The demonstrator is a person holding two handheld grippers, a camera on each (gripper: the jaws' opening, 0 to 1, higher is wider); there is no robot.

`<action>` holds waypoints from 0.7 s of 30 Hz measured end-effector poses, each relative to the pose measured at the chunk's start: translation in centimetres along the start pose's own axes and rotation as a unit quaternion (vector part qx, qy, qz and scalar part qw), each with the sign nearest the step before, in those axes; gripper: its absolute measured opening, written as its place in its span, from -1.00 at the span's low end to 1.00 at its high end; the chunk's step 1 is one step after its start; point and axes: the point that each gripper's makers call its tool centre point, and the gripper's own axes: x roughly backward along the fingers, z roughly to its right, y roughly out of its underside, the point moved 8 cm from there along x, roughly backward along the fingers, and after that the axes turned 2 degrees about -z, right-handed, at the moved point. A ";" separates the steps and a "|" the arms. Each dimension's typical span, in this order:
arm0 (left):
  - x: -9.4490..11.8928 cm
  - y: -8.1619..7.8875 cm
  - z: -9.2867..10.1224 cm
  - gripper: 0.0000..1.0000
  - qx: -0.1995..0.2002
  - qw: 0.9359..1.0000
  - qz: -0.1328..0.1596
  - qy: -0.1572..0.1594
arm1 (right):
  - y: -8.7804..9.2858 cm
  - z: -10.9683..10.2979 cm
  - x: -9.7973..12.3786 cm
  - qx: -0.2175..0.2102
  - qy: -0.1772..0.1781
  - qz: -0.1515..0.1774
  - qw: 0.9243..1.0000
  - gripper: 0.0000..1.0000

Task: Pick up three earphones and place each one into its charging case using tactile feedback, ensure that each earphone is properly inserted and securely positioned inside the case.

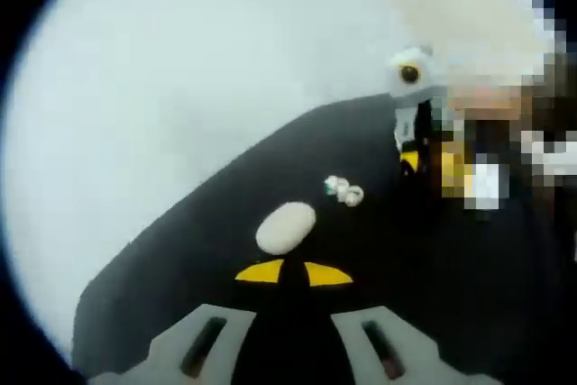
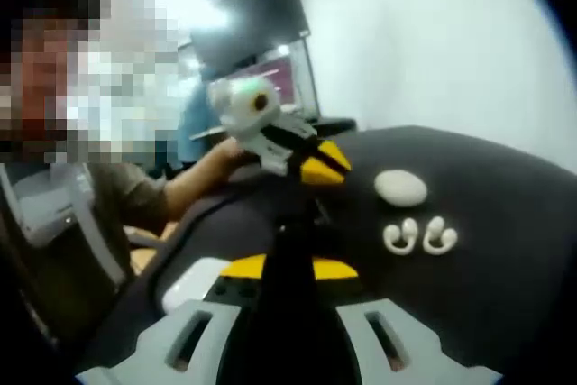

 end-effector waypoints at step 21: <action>-1.8 0.4 2.6 -0.79 0.090 0.978 -0.019 0.186 | 0.0 0.1 0.1 0.002 0.000 0.000 1.000 -0.63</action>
